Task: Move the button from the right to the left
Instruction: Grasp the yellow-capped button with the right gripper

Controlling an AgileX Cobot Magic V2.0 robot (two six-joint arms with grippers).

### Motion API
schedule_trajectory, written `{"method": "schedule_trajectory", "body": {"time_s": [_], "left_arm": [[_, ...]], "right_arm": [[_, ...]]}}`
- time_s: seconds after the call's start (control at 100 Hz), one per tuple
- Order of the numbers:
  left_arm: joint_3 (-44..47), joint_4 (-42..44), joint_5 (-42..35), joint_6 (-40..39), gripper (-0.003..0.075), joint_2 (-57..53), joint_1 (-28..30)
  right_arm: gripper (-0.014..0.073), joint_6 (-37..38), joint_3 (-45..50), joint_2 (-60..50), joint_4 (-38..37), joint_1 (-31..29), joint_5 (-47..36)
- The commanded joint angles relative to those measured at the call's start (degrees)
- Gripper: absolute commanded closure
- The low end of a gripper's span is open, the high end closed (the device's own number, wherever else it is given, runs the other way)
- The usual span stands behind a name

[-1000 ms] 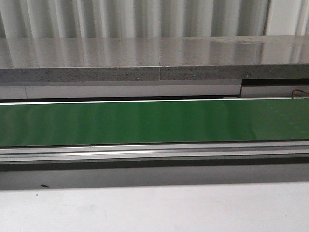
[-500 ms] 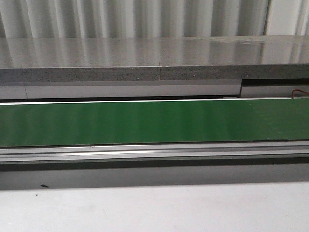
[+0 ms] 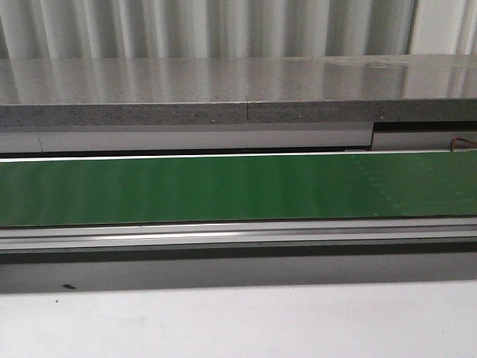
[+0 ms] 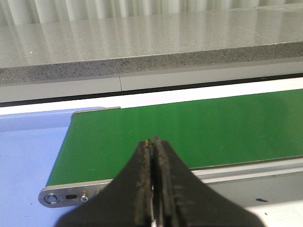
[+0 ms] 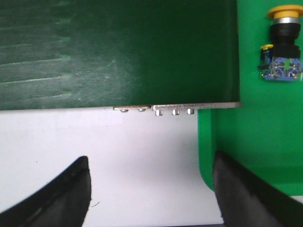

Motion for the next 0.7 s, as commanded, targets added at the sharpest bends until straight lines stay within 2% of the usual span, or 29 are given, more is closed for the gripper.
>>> {"method": "schedule_trajectory", "body": {"time_s": [0.0,0.36,0.55,0.69], "left_arm": [[2.29,-0.19,-4.49,-0.42,0.0741,-1.72,-0.23],[2.29,-0.19,-4.49,-0.42,0.0741,-1.72,-0.23],[2.29,-0.19,-4.49,-0.42,0.0741,-1.72,-0.23],[2.29,-0.19,-4.49,-0.42,0.0741,-1.72,-0.23]], "right_arm": [[0.0054,-0.2,-3.7,1.78,-0.36,-1.56,-1.11],[0.0054,-0.44,-12.43,12.78,-1.21,-16.85,-0.13],[0.0054,-0.56,-15.8,19.79,-1.21,-21.25,-0.01],[0.0054,-0.61,-17.42,24.42,-1.55,-21.91,-0.14]]}}
